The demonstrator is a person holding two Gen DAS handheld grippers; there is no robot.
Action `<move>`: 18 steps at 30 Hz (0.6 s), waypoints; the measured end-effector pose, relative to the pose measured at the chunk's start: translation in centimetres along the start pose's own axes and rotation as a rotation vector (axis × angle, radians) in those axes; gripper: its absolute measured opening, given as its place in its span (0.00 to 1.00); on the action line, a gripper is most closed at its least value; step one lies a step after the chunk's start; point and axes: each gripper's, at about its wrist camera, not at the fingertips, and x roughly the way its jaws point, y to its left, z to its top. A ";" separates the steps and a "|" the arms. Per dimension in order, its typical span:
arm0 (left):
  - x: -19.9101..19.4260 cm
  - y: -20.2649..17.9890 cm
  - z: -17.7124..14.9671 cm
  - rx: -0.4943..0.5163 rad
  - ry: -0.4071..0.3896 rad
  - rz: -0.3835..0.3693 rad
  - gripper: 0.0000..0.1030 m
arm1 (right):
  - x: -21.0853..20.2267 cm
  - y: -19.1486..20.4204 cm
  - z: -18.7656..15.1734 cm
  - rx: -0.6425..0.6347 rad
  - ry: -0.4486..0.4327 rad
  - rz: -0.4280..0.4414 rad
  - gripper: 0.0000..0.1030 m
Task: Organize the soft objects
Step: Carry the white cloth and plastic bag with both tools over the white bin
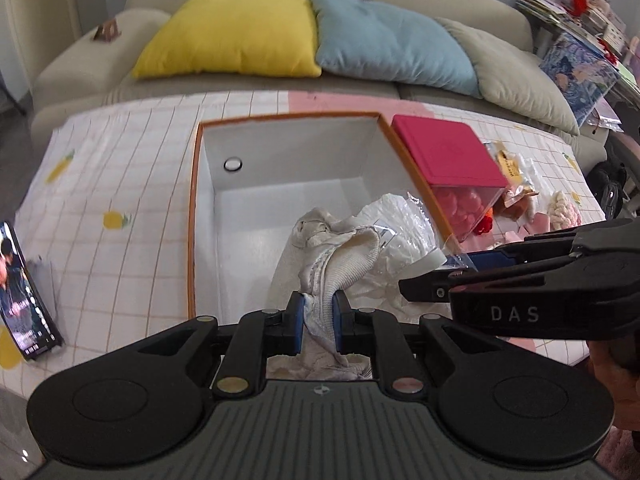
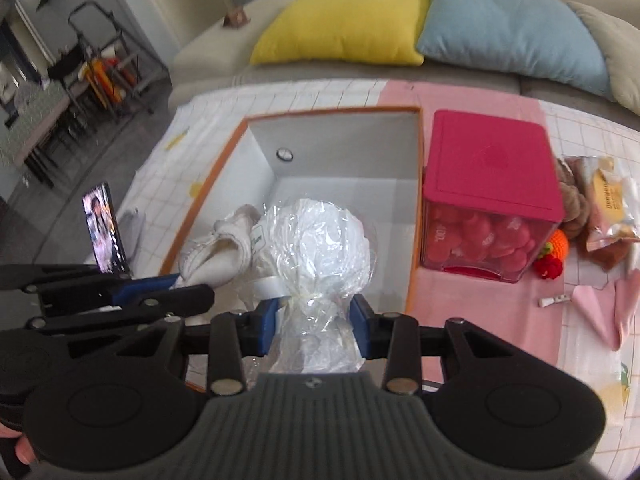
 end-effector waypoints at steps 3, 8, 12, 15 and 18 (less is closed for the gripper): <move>1.3 0.3 0.2 -0.006 0.059 -0.006 0.17 | 1.6 0.4 0.5 -0.021 0.063 -0.010 0.37; 3.3 0.4 0.7 0.011 0.168 -0.016 0.19 | 3.7 0.6 0.7 -0.058 0.150 -0.058 0.38; 4.4 0.2 1.0 0.054 0.219 -0.006 0.20 | 4.7 0.4 0.5 -0.082 0.203 -0.059 0.39; 5.1 0.1 1.2 0.059 0.247 0.010 0.25 | 4.7 0.5 0.4 -0.115 0.212 -0.055 0.41; 5.5 0.1 1.4 0.072 0.256 0.046 0.33 | 4.6 0.5 0.1 -0.139 0.210 -0.054 0.42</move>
